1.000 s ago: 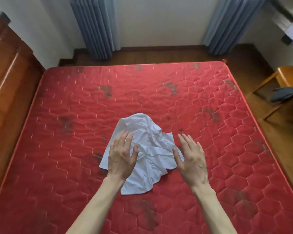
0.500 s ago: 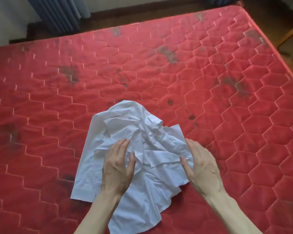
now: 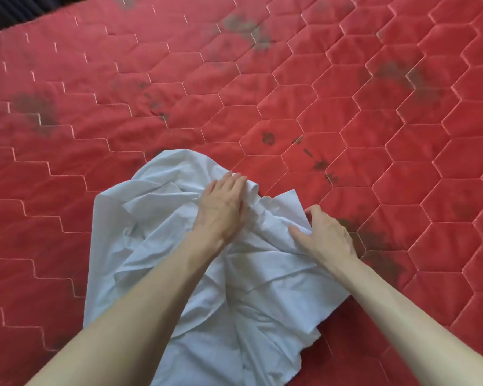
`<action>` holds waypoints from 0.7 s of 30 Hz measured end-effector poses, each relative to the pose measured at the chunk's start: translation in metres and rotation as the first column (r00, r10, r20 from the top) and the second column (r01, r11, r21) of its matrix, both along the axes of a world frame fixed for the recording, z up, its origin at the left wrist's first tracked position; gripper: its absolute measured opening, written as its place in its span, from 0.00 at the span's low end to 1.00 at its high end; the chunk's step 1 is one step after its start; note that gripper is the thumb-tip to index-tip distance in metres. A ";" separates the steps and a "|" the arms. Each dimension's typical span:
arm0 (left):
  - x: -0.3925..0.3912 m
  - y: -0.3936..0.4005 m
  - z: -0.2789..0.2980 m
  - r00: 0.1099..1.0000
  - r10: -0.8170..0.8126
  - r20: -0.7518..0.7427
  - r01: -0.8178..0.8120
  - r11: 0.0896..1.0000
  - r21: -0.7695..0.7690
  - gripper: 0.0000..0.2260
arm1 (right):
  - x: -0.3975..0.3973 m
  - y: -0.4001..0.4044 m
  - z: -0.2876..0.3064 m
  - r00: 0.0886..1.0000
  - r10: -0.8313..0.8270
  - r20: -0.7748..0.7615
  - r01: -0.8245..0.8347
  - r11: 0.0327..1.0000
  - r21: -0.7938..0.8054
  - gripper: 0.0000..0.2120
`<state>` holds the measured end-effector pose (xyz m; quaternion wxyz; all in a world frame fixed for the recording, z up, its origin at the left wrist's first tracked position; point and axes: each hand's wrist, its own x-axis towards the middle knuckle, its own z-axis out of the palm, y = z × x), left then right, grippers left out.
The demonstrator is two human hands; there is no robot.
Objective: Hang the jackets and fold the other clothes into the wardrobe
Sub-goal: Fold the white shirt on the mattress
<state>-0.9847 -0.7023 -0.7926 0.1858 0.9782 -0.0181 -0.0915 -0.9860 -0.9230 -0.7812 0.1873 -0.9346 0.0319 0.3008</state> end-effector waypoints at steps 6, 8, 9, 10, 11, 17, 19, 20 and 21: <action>0.026 0.009 -0.007 0.934 -0.081 -0.349 0.132 0.983 0.125 0.33 | -0.011 -0.005 0.001 0.986 -0.117 -0.120 0.141 0.966 0.215 0.10; 0.025 0.012 -0.004 0.925 -0.104 -0.367 0.192 0.958 0.211 0.28 | -0.014 -0.007 0.004 0.988 -0.070 -0.134 0.097 0.974 0.207 0.07; 0.025 0.013 0.000 0.935 -0.134 -0.330 0.239 0.922 0.304 0.24 | -0.016 -0.009 0.007 0.990 -0.042 -0.137 0.070 0.975 0.210 0.07; 0.024 0.013 0.004 0.938 -0.181 -0.294 0.290 0.876 0.385 0.20 | -0.018 -0.010 0.012 0.992 -0.012 -0.127 0.040 0.975 0.218 0.09; 0.022 0.013 0.009 0.936 -0.226 -0.270 0.326 0.844 0.425 0.17 | -0.020 -0.012 0.018 0.995 0.016 -0.097 0.007 0.973 0.230 0.11; -0.012 0.007 0.087 0.967 -0.175 -0.187 0.224 0.932 0.284 0.11 | -0.032 -0.030 0.089 0.973 -0.114 0.202 0.022 0.913 0.408 0.19; -0.027 0.006 0.129 0.974 -0.156 -0.163 0.192 0.951 0.243 0.12 | -0.036 -0.035 0.128 0.950 -0.139 0.278 0.006 0.903 0.429 0.21; -0.033 0.006 0.151 0.978 -0.141 -0.151 0.172 0.961 0.217 0.13 | -0.038 -0.036 0.150 0.940 -0.139 0.312 -0.011 0.901 0.434 0.21; -0.039 0.005 0.173 0.981 -0.130 -0.141 0.156 0.969 0.192 0.14 | -0.040 -0.039 0.172 0.930 -0.133 0.344 -0.034 0.898 0.439 0.22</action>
